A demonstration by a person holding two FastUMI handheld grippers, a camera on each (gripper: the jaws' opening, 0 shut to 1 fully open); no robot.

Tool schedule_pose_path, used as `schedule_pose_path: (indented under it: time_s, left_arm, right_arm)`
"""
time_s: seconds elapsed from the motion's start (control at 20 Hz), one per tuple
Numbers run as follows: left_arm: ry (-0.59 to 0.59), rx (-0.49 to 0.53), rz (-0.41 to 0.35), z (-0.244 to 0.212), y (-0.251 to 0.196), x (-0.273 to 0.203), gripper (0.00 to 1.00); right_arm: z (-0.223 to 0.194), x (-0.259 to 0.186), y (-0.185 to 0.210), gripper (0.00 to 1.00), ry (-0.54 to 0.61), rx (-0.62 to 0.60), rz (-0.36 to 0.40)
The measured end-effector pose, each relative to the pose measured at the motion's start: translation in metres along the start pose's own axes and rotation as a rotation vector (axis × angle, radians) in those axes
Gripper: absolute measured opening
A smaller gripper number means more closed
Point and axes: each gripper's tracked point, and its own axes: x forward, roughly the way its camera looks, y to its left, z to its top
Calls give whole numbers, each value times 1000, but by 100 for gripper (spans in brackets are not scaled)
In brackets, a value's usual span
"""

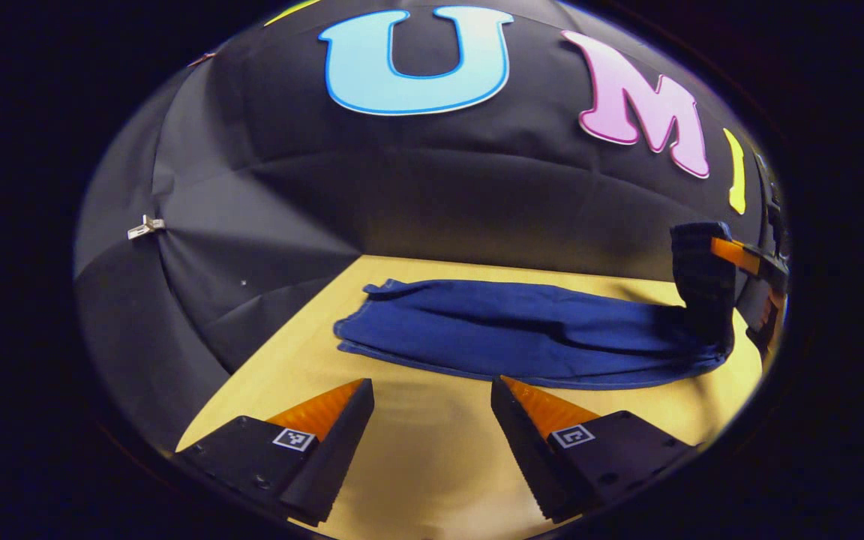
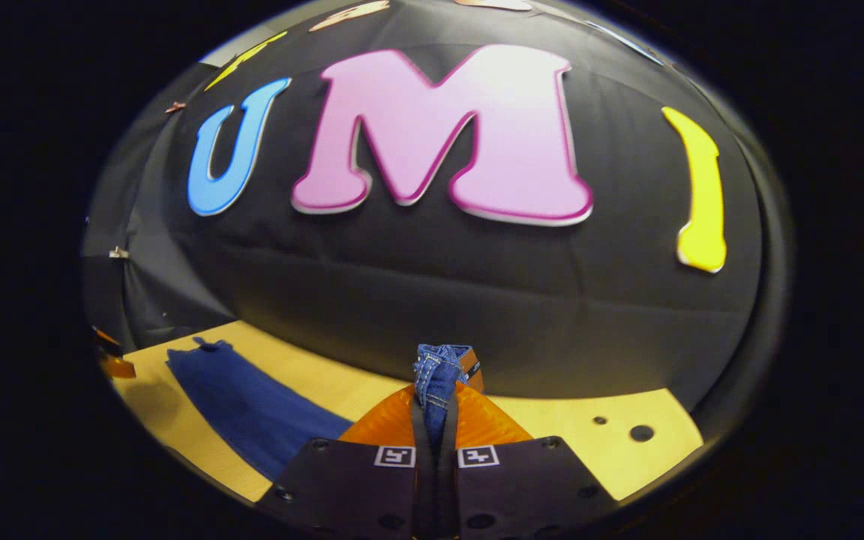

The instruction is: Grasp the waist and the cuffs of the jeans and fold them to make the two legs overlap; first hold the waist and fold one-third of the jeans toward the cuffs, then hold the cuffs and fold the remaining one-third in the same direction to finish folding.

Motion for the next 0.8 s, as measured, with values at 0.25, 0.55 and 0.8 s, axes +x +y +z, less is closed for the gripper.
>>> schedule_pose_path:
  time_s: [0.25, 0.55, 0.8]
  left_arm:
    - [-45, -92, 60, 13, 58, 38, 98]
    - [23, -76, 77, 12, 97, 132, 100]
    - [93, -223, 115, -5, 109, 179, 100]
  right_arm:
    - [-22, 17, -7, 5, 66, -128, 47]
    - [-44, 13, 13, 75, 146, -18, 102]
    - [-31, -7, 4, 98, 159, -1, 100]
